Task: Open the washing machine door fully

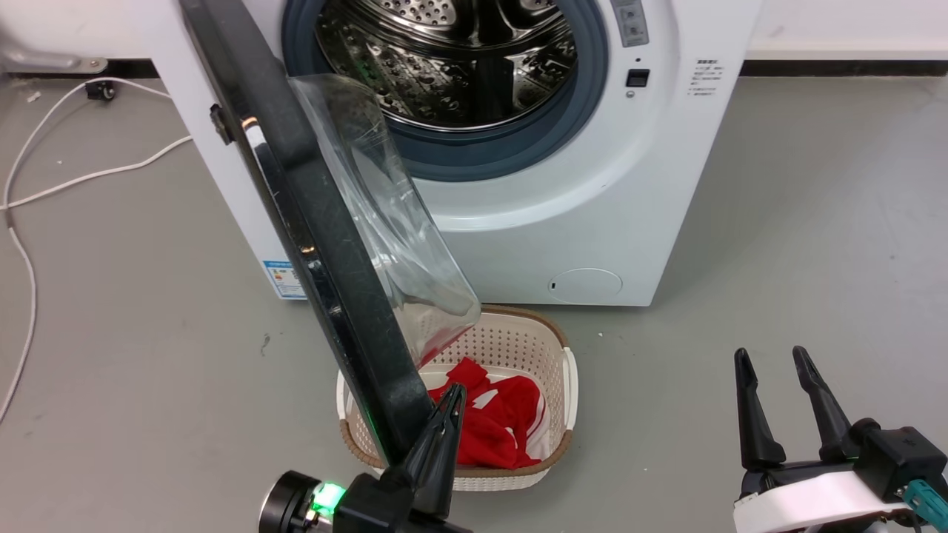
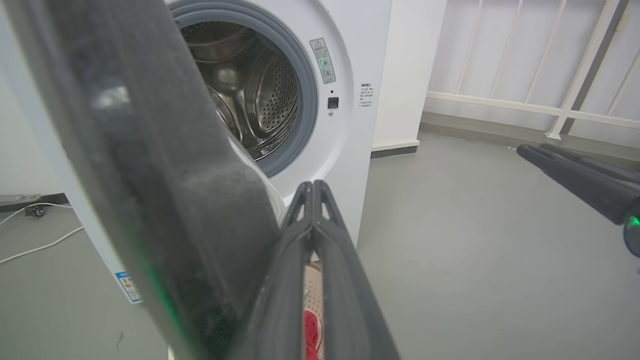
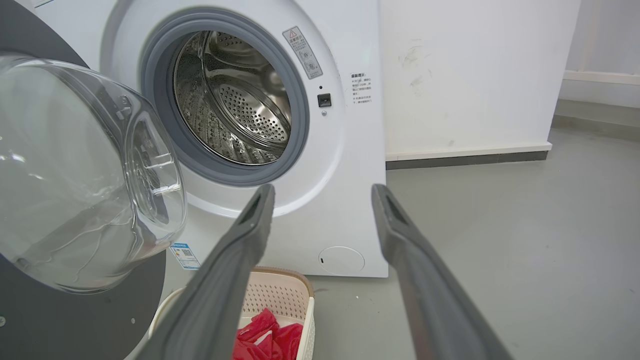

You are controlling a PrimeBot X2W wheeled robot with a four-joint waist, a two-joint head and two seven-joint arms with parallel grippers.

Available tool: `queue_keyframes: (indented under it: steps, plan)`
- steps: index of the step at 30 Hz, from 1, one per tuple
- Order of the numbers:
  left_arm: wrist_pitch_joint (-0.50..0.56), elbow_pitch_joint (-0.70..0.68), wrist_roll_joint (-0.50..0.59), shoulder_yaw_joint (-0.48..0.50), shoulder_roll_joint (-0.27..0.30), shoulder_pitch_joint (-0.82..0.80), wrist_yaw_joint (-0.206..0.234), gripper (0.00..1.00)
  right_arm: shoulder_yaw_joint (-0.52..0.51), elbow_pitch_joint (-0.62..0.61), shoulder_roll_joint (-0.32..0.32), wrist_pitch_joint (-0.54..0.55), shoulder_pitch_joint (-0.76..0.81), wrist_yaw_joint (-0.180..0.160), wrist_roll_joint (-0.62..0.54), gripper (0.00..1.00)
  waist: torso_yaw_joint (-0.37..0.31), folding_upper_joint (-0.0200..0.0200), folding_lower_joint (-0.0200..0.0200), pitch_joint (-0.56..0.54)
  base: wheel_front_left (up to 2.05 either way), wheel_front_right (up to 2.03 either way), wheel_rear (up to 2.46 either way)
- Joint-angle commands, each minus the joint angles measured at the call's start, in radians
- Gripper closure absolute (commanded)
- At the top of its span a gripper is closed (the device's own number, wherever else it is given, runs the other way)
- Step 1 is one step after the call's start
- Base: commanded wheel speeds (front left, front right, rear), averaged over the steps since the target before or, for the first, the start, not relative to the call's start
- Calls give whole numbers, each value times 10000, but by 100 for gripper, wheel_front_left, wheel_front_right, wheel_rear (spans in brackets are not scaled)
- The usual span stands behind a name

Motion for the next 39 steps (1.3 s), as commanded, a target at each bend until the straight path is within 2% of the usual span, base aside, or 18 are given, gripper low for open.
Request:
queue_keyframes:
  steps: [1, 16, 27, 39]
  plan:
    - [69, -116, 61, 95, 120, 185, 137, 100, -10, -51, 29, -2, 18, -3, -46, 0, 134, 0, 0, 37, 0, 0, 0]
    - [334, -893, -162, 480, 416, 1093, 821, 100, -84, 1, 29, -31, 152, -3, 25, 0, 1269, 0, 0, -52, 0, 0, 0]
    - [91, -839, -689, 1009, 504, 1333, 976, 100, -111, 23, 28, -37, 142, -5, 28, 0, 2617, 0, 0, -130, 0, 0, 0]
    - [-423, -408, -1645, 2220, 774, 1154, 858, 100, -68, -43, 26, 60, 31, -5, -99, 0, 3101, 0, 0, -64, 0, 0, 0]
